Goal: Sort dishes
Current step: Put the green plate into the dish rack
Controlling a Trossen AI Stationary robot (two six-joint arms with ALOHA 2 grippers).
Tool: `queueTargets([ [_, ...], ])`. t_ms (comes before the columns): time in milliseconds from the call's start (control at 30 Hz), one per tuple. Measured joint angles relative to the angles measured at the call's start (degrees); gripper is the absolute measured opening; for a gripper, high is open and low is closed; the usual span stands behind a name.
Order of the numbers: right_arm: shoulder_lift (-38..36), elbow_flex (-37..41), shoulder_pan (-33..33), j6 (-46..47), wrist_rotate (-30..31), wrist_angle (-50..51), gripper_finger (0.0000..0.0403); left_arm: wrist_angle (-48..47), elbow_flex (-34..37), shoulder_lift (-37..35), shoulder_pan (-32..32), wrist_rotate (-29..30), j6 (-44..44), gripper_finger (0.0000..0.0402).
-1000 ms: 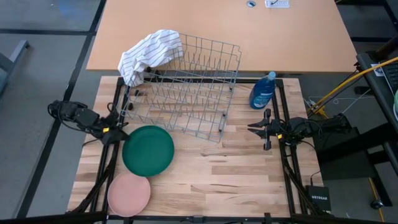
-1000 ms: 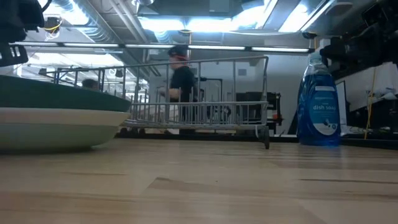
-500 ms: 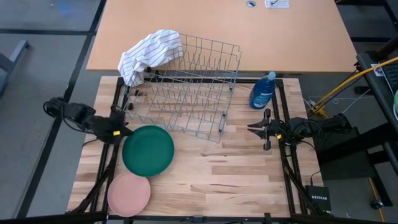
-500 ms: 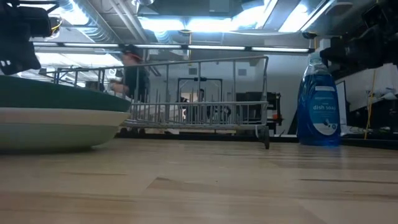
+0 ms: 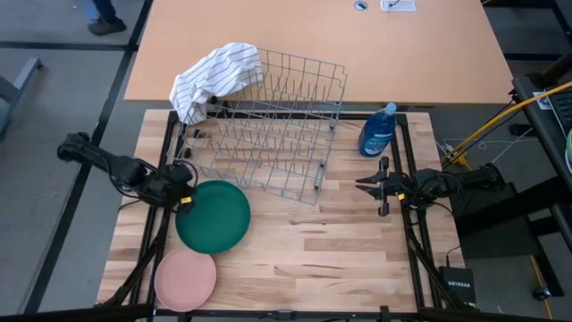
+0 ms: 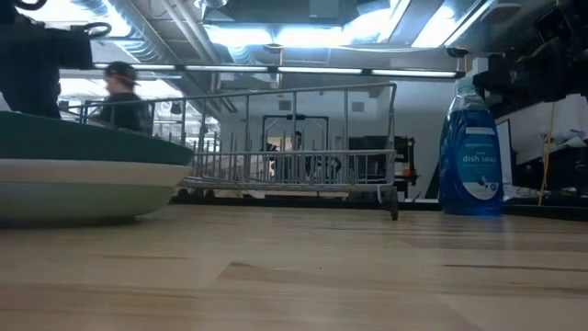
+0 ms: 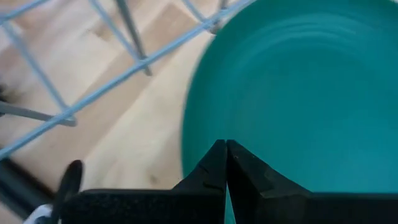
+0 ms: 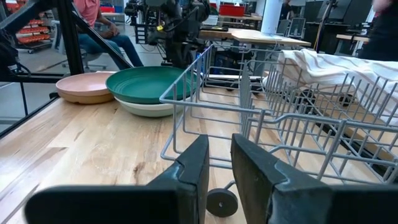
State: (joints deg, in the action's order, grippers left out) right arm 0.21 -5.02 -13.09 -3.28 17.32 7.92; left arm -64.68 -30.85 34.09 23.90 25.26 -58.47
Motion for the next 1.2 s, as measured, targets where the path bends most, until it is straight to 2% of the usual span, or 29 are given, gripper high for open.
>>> queueTargets([
  [300, 0.00, 0.00, -0.01, 0.01, 0.02, -0.04, 0.0072, -0.93, 0.00, 7.23, 0.00, 4.36, -7.04, 0.0001],
  [567, 0.00, 0.00, 0.00, 0.00, 0.01, -0.04, 0.0072, -1.87, 0.00, 7.65, 0.00, 4.50, -9.65, 0.0003],
  [933, 0.00, 0.00, 0.00, 0.00, 0.02, -0.06, 0.0072, 0.67, 0.00, 7.65, 0.00, -3.33, -4.05, 0.0003],
  [1200, 0.00, 0.00, 0.01, 0.00, 0.02, -0.06, 0.0072, 0.65, 0.00, 7.62, 0.00, -3.66, -3.03, 0.0004],
])
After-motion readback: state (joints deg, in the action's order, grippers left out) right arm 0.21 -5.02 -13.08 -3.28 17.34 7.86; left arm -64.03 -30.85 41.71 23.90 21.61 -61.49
